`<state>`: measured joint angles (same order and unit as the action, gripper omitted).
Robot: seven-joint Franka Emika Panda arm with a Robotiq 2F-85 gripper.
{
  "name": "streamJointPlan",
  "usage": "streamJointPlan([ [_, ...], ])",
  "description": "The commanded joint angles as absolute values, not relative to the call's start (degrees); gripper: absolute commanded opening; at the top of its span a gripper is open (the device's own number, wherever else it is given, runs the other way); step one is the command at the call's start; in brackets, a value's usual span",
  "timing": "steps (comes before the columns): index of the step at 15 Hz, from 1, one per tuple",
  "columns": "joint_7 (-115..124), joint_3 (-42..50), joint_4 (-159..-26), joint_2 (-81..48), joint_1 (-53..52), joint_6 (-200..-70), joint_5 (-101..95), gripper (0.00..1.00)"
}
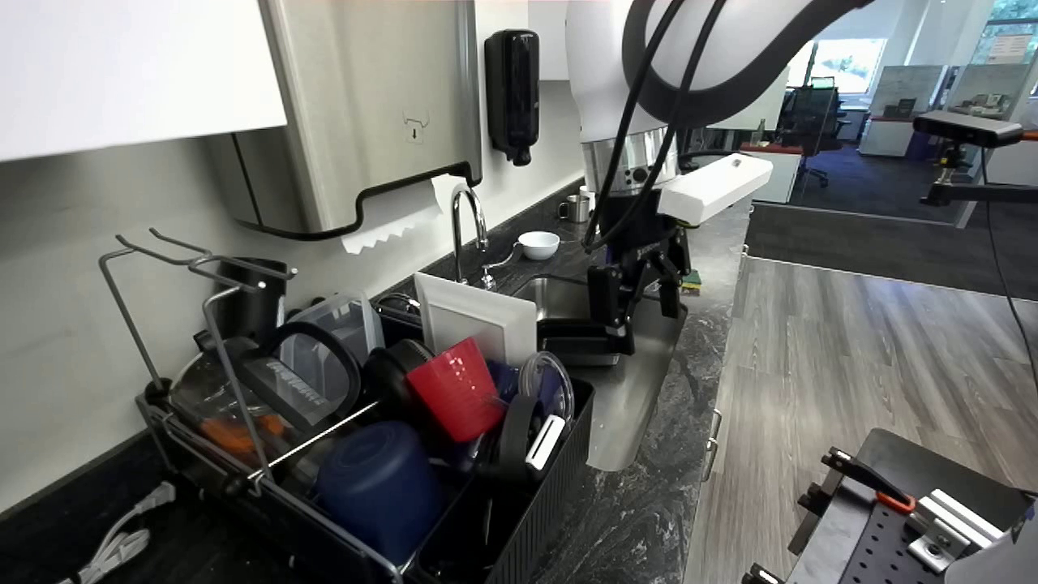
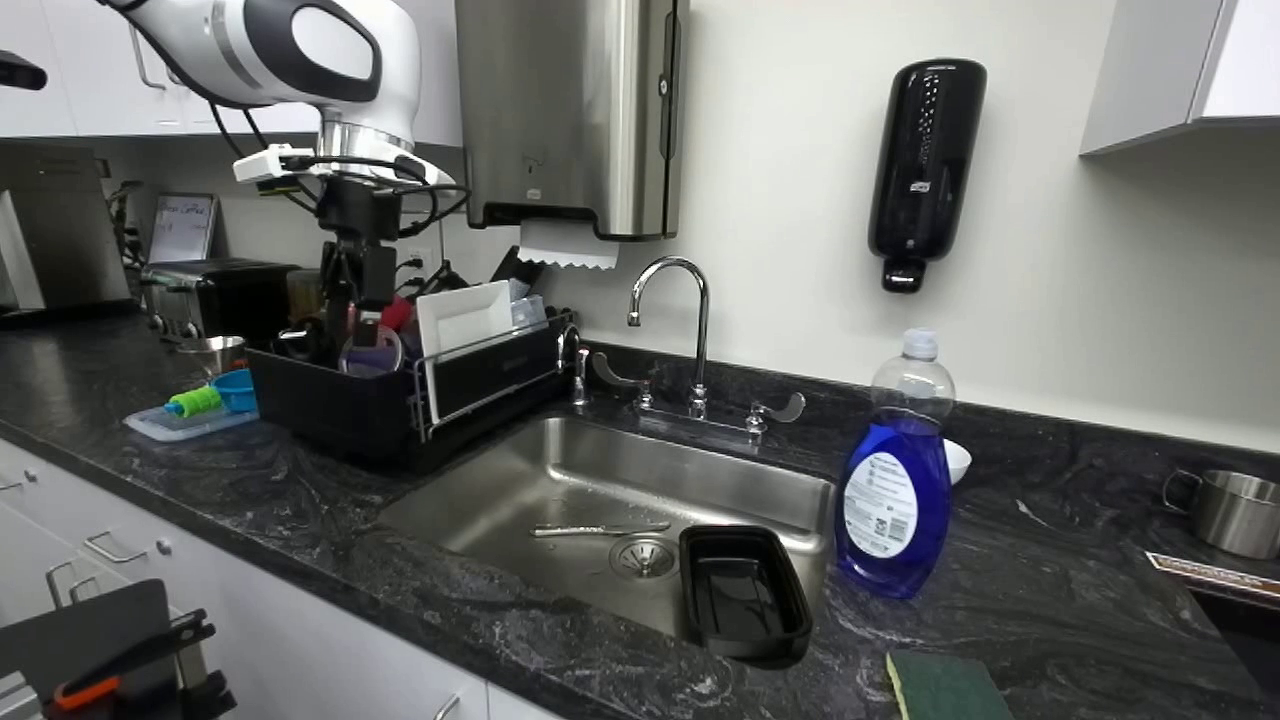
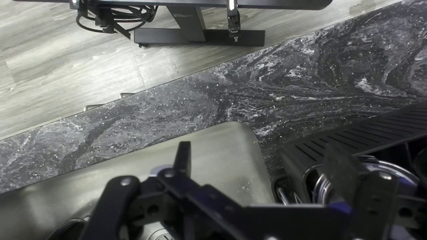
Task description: Use the sponge to wipe the counter.
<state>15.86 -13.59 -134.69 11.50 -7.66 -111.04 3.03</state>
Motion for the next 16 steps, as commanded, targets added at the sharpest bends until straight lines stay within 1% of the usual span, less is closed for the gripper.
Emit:
streamJointPlan([
  [1,13.84,-12.54,-134.72,11.29,-8.29,-111.64,2.96,1.00],
  [16,1.74,-2.51,-131.91,7.33,-3.26,-119.37,2.72,1.00],
])
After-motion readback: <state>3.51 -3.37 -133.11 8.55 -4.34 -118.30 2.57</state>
